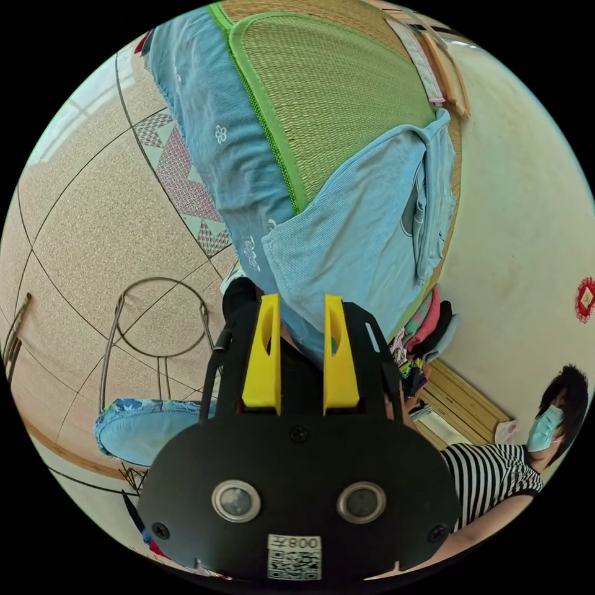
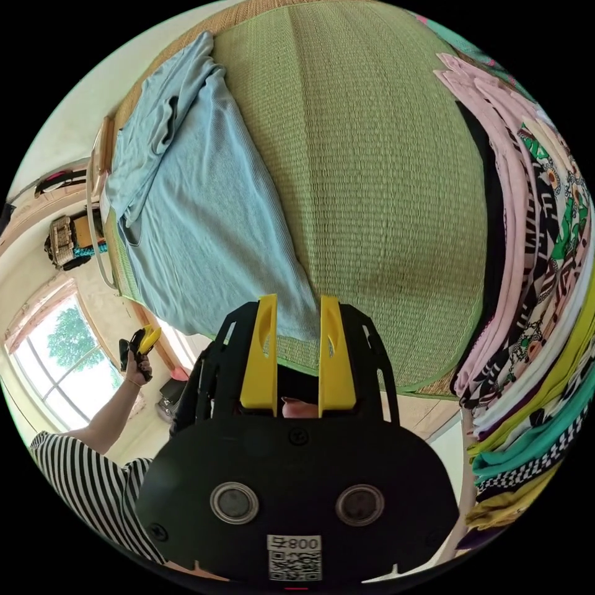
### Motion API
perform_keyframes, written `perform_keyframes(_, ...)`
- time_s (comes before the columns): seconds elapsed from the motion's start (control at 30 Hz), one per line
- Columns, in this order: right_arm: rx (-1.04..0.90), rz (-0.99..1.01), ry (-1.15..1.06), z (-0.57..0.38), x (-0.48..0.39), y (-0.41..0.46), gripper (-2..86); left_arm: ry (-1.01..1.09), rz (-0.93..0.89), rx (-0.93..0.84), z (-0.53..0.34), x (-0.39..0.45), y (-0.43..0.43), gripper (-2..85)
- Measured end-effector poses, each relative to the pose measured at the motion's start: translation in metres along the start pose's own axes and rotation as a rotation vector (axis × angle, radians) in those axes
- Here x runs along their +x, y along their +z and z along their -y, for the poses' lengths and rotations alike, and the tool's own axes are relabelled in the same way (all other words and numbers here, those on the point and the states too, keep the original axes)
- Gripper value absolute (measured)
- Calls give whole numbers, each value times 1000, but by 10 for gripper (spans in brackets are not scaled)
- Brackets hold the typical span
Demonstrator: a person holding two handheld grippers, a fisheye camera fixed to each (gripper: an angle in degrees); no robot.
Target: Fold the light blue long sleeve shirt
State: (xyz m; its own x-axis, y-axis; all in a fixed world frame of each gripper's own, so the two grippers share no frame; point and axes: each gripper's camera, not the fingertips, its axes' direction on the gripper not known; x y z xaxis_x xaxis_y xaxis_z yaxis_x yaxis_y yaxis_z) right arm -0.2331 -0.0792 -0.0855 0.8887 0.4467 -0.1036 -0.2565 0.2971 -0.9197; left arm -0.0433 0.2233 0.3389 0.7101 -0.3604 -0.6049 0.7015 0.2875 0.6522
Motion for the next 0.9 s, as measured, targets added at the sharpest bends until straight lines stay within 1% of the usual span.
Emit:
perform_keyframes(0.07, -18, -15, 4, -3, 0, 10, 106, 16, -20, 0, -4, -9, 4, 100)
perform_keyframes(0.13, 6, -99, 12, -10, -4, 12, 98, 28, -28, -1, -7, -16, 6, 101)
perform_keyframes(0.3, -5, -166, -10, -20, -14, 15, 100, 47, -31, -10, -13, -35, 11, 106)
perform_keyframes(0.4, -24, -105, -31, -25, -20, 20, 80, 47, -36, -5, -16, -46, 14, 111)
perform_keyframes(0.57, -22, -160, 31, -28, -22, 28, 71, 88, -19, -22, -15, -56, 14, 123)
perform_keyframes(0.7, -37, -119, 65, -29, -12, 25, 68, 105, -12, -29, -8, -63, 16, 126)
perform_keyframes(0.9, -53, -160, 83, -28, -13, 25, 60, 135, -48, -48, 5, -65, 26, 106)
